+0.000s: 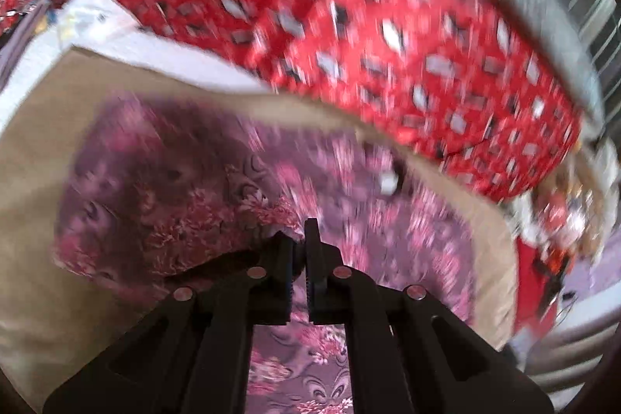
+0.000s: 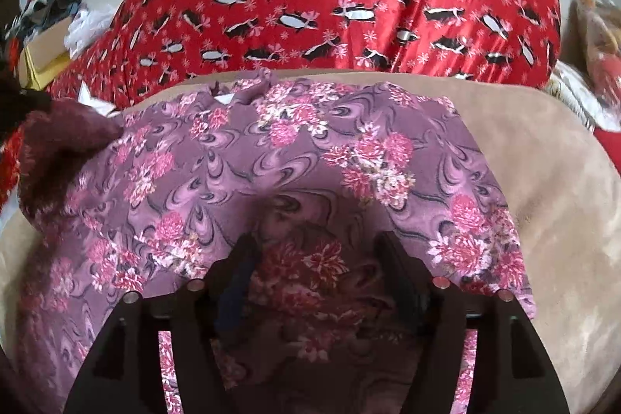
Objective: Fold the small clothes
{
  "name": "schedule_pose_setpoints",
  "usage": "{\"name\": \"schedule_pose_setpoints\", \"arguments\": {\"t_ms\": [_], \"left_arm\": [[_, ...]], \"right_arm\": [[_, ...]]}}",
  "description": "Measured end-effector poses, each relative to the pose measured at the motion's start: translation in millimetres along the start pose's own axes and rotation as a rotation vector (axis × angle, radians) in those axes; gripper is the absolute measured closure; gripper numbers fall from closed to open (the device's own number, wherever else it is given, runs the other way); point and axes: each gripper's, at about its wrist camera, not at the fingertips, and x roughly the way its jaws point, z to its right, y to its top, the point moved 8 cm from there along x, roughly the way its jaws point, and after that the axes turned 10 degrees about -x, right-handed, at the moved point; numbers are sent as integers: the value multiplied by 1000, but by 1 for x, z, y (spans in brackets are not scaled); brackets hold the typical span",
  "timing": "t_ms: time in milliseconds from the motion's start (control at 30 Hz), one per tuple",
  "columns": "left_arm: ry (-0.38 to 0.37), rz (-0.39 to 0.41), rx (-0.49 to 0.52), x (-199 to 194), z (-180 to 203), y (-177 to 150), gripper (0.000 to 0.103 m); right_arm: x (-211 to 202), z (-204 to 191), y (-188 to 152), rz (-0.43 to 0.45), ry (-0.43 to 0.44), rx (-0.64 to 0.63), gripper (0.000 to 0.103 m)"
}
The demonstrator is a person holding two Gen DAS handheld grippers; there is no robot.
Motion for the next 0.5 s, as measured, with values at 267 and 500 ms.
{"name": "schedule_pose_setpoints", "arguments": {"t_ms": [267, 500], "left_arm": [[178, -40, 130, 51, 4, -46, 89], [147, -1, -171, -22, -70, -46, 45]], "right_arm": [[-4, 2, -3, 16, 26, 16, 33], [-4, -3, 0, -13, 6, -19, 32]]}}
